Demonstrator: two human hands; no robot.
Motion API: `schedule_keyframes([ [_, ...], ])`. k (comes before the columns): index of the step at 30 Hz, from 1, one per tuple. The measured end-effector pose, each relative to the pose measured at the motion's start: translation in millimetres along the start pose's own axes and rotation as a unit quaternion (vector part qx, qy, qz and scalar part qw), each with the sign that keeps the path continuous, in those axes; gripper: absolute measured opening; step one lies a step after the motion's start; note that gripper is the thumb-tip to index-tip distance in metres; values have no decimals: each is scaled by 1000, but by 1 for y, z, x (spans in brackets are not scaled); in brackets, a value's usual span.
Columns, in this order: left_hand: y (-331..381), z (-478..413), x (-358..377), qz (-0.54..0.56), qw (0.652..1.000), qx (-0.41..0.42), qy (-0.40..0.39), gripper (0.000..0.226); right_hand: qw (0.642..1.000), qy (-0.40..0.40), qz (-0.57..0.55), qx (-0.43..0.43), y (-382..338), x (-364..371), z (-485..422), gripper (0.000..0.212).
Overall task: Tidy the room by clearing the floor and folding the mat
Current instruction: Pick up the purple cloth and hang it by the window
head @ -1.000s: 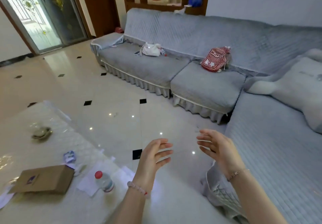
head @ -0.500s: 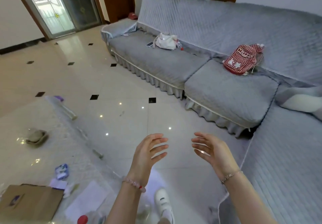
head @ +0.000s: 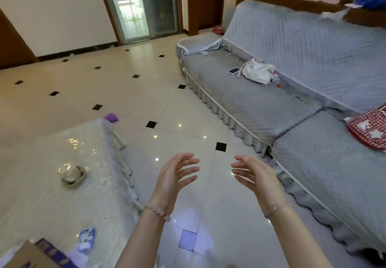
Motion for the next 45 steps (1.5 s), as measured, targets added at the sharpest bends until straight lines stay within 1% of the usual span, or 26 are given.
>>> schedule_keyframes([
  [2,7,-27,-11,10,999,3,39,29,1000,-26,10,14,-2,31,-35,19],
  [5,20,-72,-21,24,996,9,88,30,996,-85,28,22,-10,86,-87,20],
  [10,59,-155,-13,41,986,30,158,27,984,-171,51,22,-42,168,-173,21],
  [13,87,-204,-4,58,981,44,182,26,977,-203,57,17,-71,208,-225,22],
  [17,111,-263,1,73,974,43,211,26,973,-219,64,32,-95,255,-282,21],
  [21,123,-322,-2,89,971,34,222,26,966,-239,83,61,-92,299,-323,21],
  [25,136,-390,-22,100,967,26,232,29,961,-248,94,84,-88,354,-367,22],
  [29,163,-464,-55,139,960,28,243,32,952,-268,120,82,-91,434,-411,24],
  [33,206,-535,-97,173,948,26,264,35,941,-290,155,82,-102,530,-446,26],
  [36,248,-585,-120,150,953,47,257,36,935,-307,163,70,-113,599,-468,26],
  [40,287,-635,-146,151,948,58,273,35,929,-320,166,81,-114,667,-493,27],
  [45,300,-687,-183,177,932,42,314,35,920,-333,180,101,-106,741,-532,28],
])
Point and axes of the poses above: each hand's wrist, its own z-axis away from the middle knuckle, its own x-axis out of the palm, y = z × x, the point moved 6 cm from there along -z, towards the middle knuckle, and after that the axes turned 11 degrees about y, right-handed, at the moved point
